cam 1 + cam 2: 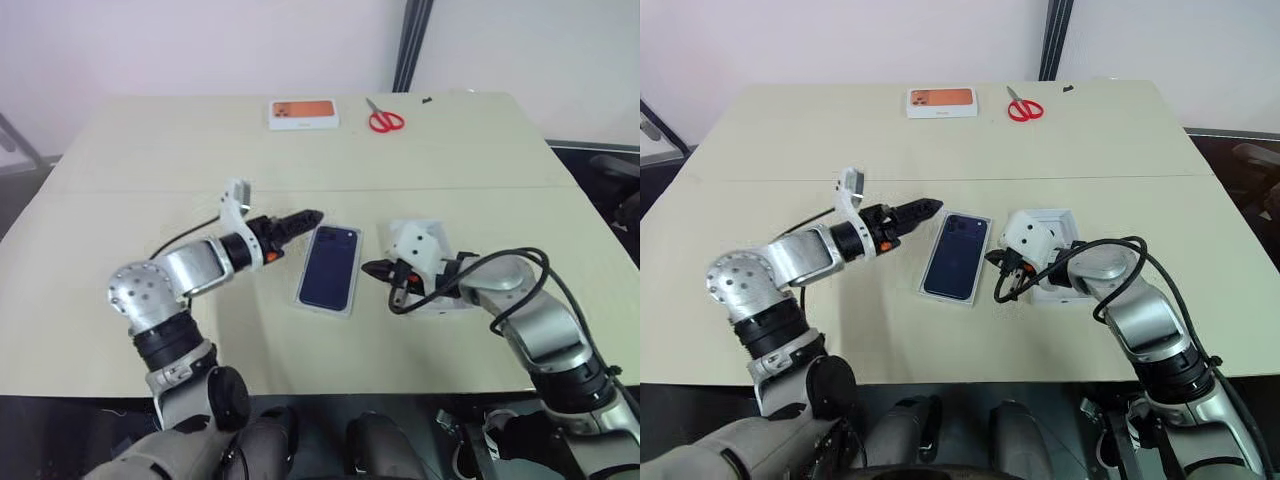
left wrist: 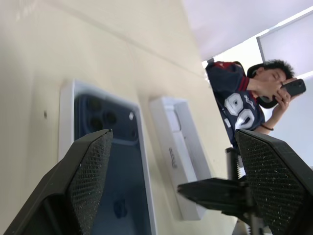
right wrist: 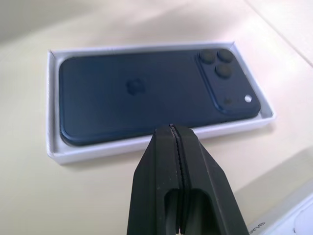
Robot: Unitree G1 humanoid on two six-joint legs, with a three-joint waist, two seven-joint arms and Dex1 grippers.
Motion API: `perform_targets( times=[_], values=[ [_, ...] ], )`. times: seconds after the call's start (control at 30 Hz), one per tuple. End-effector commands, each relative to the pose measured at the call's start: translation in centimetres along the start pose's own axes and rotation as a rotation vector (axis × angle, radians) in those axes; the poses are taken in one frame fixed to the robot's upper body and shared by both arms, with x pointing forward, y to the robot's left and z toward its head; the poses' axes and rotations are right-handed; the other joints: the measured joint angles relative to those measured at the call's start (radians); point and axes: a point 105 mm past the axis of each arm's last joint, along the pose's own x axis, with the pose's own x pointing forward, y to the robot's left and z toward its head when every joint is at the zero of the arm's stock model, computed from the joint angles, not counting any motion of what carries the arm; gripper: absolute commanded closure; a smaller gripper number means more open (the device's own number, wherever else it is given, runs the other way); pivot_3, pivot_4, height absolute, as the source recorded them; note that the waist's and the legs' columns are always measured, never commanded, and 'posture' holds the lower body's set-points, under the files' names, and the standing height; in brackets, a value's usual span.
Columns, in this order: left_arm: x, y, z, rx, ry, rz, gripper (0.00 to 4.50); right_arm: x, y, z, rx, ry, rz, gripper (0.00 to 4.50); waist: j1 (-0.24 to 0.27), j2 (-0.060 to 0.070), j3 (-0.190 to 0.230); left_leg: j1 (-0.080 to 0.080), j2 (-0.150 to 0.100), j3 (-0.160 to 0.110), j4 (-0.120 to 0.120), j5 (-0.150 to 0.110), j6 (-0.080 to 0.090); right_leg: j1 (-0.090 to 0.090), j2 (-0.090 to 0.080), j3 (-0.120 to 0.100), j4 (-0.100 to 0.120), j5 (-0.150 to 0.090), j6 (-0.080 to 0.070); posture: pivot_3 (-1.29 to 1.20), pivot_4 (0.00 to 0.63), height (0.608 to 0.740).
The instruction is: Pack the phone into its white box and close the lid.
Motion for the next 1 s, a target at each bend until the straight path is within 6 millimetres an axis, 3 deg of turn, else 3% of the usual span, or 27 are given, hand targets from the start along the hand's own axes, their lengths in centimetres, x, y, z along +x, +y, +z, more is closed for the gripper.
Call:
perform_targets(
  times=[0.03, 0.2, 0.4, 0.6, 0.83, 1.0],
  values=[
    [-1.6, 1.9, -0.2, 0.239, 0.056, 0.171, 1.08, 0.0, -1.3, 0.3, -0.050, 0.047, -0.063, 4.50, -0.010, 0.001, 0.000, 0.001, 0.000, 0.001, -0.001, 0.000, 0.000, -0.001, 0.001, 0.001, 0.001, 0.000, 0.000, 0.00, 0.150, 0.740],
    [-1.5, 4.1, -2.4, 0.503, 0.190, 0.247, 3.55, 0.5, -2.1, -0.7, -0.081, 0.146, -0.108, 4.50, 0.004, 0.001, 0.000, 0.001, 0.001, 0.002, -0.003, 0.000, 0.000, -0.001, 0.001, 0.004, 0.000, 0.000, 0.000, 0.00, 0.150, 0.740],
    [0.6, 4.2, -5.2, 0.777, 0.299, 0.148, 3.55, 1.8, -1.8, -1.3, -0.128, 0.224, -0.124, 4.50, 0.008, 0.001, 0.000, 0.001, 0.000, 0.002, -0.003, 0.000, 0.000, -0.001, 0.000, 0.004, -0.001, 0.000, -0.001, 0.00, 0.150, 0.740],
    [2.6, 2.7, -7.5, 0.861, 0.366, -0.008, 3.55, 2.6, -0.9, -0.8, -0.143, 0.228, -0.104, 4.50, 0.003, 0.001, 0.000, 0.001, 0.000, 0.002, -0.004, 0.000, 0.000, -0.001, 0.000, 0.004, -0.002, 0.000, -0.001, 0.00, 0.150, 0.740],
    [4.5, -0.2, -10.0, 0.840, 0.413, -0.164, 3.55, 0.8, -0.3, -1.4, -0.178, 0.258, -0.052, 4.50, 0.017, 0.001, 0.000, 0.000, 0.000, 0.002, -0.001, -0.001, 0.002, 0.000, 0.000, 0.004, -0.002, 0.000, 0.000, 0.00, 0.150, 0.740],
    [5.8, -1.8, -11.8, 0.842, 0.456, -0.250, 3.55, -1.3, 0.2, -2.9, -0.189, 0.319, -0.018, 4.50, 0.025, 0.001, 0.000, 0.000, 0.000, 0.002, 0.001, -0.002, 0.004, 0.001, 0.000, 0.004, -0.002, 0.000, 0.000, 0.00, 0.150, 0.740]
  ],
)
